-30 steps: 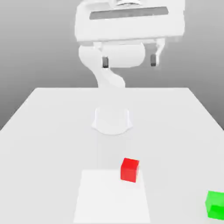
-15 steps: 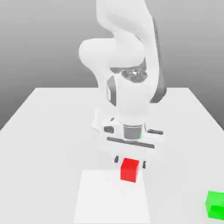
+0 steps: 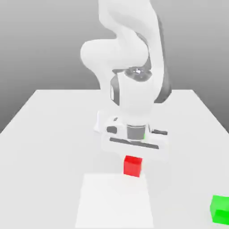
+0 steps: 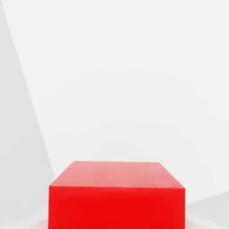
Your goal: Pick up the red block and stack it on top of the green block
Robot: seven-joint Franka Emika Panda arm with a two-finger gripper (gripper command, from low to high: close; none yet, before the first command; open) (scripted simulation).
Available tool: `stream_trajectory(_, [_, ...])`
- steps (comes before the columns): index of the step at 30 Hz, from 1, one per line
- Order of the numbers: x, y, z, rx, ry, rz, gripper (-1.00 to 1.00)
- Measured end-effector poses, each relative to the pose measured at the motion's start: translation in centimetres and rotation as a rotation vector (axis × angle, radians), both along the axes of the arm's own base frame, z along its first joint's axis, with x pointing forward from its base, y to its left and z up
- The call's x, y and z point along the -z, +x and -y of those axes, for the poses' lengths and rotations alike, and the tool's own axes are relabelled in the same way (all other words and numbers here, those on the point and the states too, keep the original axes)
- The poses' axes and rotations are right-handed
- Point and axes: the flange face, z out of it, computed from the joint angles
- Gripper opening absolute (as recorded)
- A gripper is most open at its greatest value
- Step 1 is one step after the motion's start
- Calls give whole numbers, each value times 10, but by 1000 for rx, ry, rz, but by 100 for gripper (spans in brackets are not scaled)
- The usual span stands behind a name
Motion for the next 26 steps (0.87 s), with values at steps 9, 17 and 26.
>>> stream_trajectory(9, [-23, 69, -99, -511, 1, -6, -100])
stream_trajectory(17, [-38, 115, -202, -966, 2, -4, -100])
stream_trajectory(26, [16, 122, -231, -1083, 2, -2, 100])
